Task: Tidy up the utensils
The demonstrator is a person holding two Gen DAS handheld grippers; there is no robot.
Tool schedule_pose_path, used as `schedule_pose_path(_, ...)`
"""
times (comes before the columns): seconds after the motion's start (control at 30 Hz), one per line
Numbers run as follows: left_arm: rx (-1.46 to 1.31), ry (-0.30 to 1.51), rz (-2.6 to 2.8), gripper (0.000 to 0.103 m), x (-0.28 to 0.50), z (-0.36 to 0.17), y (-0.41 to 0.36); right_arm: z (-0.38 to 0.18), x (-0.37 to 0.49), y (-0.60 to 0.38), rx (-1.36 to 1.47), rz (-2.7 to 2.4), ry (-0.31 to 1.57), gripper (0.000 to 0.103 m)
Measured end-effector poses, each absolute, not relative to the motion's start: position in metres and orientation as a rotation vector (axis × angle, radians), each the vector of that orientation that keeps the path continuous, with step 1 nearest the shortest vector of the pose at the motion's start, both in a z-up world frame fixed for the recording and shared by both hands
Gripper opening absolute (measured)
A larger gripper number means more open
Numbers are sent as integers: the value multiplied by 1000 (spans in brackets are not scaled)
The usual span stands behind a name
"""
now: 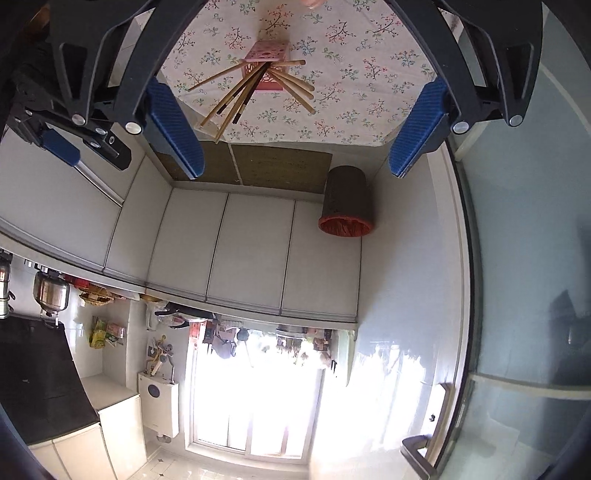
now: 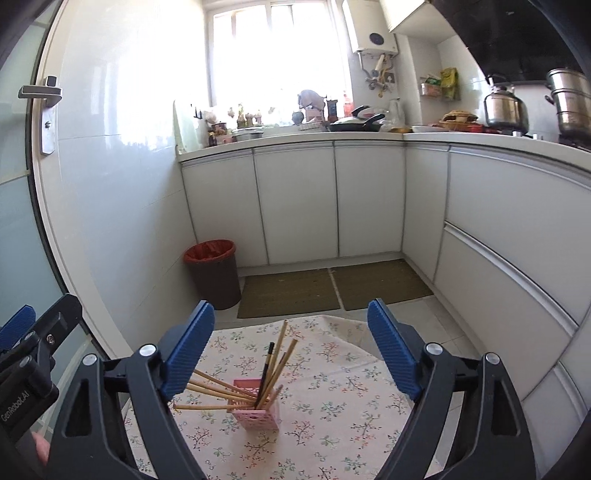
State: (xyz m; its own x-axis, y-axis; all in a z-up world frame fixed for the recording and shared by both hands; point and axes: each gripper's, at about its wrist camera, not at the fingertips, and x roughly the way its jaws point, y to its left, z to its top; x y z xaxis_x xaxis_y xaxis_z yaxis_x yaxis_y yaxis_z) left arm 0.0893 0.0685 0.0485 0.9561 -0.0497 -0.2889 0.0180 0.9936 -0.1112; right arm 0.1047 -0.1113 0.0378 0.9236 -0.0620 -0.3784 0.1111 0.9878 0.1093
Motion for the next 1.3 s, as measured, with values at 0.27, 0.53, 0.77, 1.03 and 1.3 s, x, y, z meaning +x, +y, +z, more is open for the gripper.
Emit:
schedule_pose_path(0.27,-56,286,52,96,51,45,46,37,51,-136,92,-265,357,96)
schedule_pose_path(0.53,-29,388,80,96,18,26,29,17,10,-158,141,-303,459,96)
schedule_pose_path(0.77,-8,452,60,96,-2,16,24,-4,-13,-165,158,-299,554,96)
schedule_pose_path(1.03,17,468,65,96,-16,12,20,-15,-27,-173,178,-302,597,96)
schedule_pose_path(1.3,41,484,66,96,-14,10,13,-17,-30,-175,187,-296,609,96)
